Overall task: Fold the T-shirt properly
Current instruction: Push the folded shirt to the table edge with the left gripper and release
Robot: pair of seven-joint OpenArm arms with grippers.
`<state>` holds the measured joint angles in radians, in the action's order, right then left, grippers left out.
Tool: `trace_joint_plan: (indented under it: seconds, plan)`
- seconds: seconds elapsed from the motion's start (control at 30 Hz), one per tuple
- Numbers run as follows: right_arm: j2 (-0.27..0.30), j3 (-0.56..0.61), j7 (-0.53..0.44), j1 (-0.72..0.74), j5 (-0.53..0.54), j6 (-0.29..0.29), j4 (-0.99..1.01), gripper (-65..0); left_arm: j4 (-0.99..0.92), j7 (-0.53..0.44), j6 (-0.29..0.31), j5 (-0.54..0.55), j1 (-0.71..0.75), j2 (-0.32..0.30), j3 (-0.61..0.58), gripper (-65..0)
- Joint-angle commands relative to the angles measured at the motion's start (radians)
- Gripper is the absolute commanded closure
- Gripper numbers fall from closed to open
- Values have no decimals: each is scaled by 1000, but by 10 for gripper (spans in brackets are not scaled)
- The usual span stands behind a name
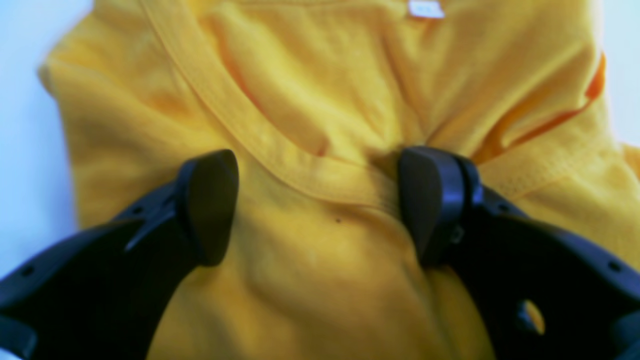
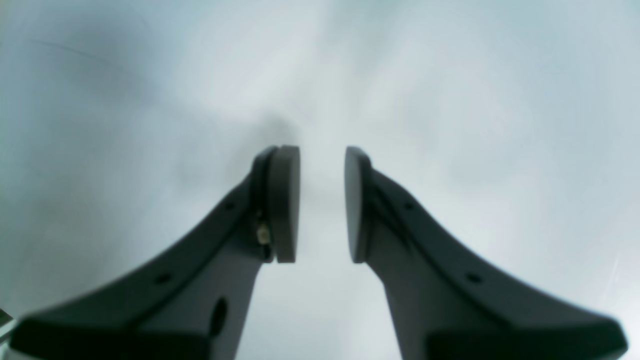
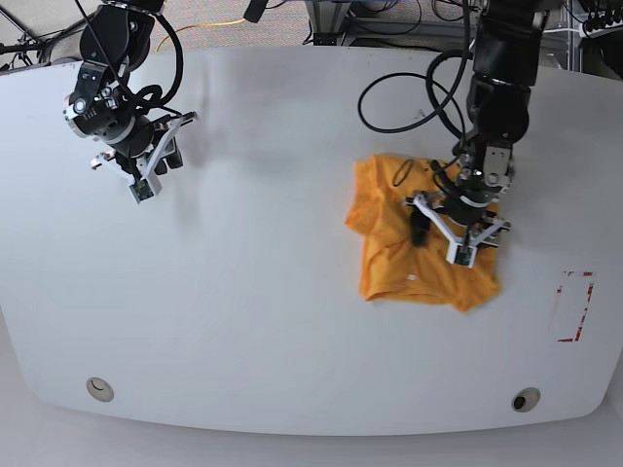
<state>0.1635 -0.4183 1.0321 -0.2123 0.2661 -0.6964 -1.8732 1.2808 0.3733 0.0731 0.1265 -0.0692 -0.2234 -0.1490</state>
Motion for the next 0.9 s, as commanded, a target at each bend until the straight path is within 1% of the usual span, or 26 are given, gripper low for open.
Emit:
trace_joint_plan:
  seconds: [0.0, 0.07, 0.13, 0.17, 0.23, 0.27, 0.37, 0.4, 0.5, 0.57, 0.67, 0.8, 0.87]
  plan:
    - [14, -4, -13, 9, 5, -2, -22, -146, -28, 137, 66, -83, 19, -90, 62, -456]
    - [14, -4, -13, 7, 5, -2, -22, -146, -30, 140, 152, -87, 41, -152, 131, -454]
    - [11, -4, -13, 11, 5, -2, -22, -146, -30, 140, 209, -89, 55, -199, 174, -453]
    - [9, -4, -13, 11, 5, -2, -22, -146, -30, 140, 242, -89, 59, -238, 196, -453]
    - [8, -3, -13, 12, 5, -2, -22, -146, -30, 140, 278, -89, 76, -290, 211, -453]
    - [6, -3, -13, 12, 5, -2, -22, -146, -30, 140, 297, -89, 88, -327, 220, -453]
    - [6, -3, -13, 14, 5, -2, -22, -146, -33, 140, 342, -87, 122, -403, 254, -453]
    - [6, -3, -14, 14, 5, -2, -22, -146, -40, 138, 353, -86, 134, -420, 268, -453]
    - [6, -1, -16, 18, 5, -2, -24, -146, -76, 135, 376, -84, 150, -456, 331, -453]
    - [6, -4, -16, 18, 3, -2, -24, -146, -96, 135, 393, -83, 151, -463, 377, -453]
    - [8, -4, -17, 17, -3, -2, -24, -144, -122, 134, 448, -83, 151, -469, 478, -453]
    - [8, -4, -19, 12, -4, -2, -24, -144, -102, 137, 528, -83, 151, -466, 618, -453]
    - [8, -4, -19, 12, -4, -2, -24, -144, -79, 140, 557, -83, 151, -463, 655, -451]
